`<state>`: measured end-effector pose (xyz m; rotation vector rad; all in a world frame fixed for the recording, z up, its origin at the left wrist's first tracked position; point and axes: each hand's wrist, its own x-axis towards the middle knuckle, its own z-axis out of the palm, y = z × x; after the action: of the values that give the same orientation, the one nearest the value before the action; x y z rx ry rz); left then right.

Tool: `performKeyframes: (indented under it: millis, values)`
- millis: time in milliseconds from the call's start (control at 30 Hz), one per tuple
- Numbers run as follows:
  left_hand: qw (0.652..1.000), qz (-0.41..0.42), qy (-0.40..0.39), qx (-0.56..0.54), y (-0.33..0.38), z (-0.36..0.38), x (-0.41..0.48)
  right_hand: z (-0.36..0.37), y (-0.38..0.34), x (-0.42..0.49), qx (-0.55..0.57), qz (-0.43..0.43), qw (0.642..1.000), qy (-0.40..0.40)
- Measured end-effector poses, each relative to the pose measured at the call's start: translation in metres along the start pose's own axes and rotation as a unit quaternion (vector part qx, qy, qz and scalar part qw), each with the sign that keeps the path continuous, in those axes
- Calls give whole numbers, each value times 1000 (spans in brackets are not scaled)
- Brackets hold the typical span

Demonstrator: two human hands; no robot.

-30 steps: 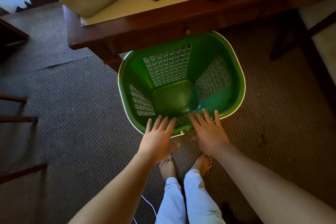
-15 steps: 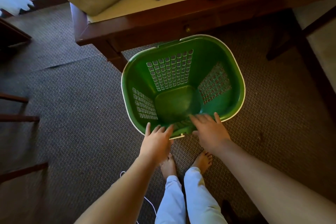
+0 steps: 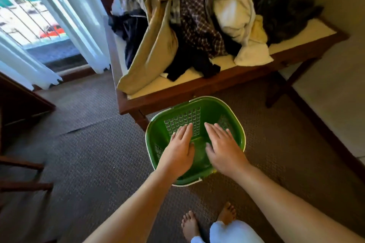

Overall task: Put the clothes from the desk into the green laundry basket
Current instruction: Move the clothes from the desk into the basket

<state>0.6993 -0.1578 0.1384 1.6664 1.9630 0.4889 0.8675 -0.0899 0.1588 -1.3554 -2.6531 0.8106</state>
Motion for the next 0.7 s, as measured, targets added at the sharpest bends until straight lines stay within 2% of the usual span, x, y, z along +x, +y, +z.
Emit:
performKeyframes:
  millis: [300,533,700]
  values:
    - [994,53,94,-8,36,-101,64,-94,-44,52,69,-31,990,121]
    - [983,58,170,-37,41,-138,137,-147,-39,116,73,-68,989,109]
    - [969,17,246,-28,37,-158,217,-180,-17,193,56,-115,988,88]
